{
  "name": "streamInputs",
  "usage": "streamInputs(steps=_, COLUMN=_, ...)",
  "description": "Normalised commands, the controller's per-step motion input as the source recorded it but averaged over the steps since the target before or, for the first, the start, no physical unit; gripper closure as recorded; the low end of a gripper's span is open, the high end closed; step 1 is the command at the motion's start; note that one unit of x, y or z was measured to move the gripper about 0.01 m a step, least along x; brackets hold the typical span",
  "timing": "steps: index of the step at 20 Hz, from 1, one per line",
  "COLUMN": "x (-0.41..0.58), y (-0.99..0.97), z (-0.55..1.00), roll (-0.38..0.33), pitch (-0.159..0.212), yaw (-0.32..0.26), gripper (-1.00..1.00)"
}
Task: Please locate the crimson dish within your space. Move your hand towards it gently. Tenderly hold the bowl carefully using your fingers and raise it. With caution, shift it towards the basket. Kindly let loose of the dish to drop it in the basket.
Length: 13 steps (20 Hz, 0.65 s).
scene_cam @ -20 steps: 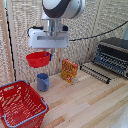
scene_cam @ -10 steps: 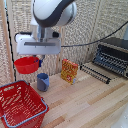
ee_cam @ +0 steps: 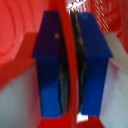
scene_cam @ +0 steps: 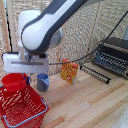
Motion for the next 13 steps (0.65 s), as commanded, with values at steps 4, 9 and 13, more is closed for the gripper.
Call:
streamInputs(steps=4, x=0.185, y=-0.35, z=0.60, roll=0.018, pitch=-0.113, yaw=0.059, gripper=-1.00)
streamInputs(steps=9, x=0.207, y=-0.45, z=0.66, roll=0.001, pitch=-0.188, yaw=0.118, gripper=-1.00)
streamInputs(steps=13, x=0.291, y=-0.32, z=0.41, roll=-0.012, pitch=-0.221, yaw=0.113, gripper=-1.00)
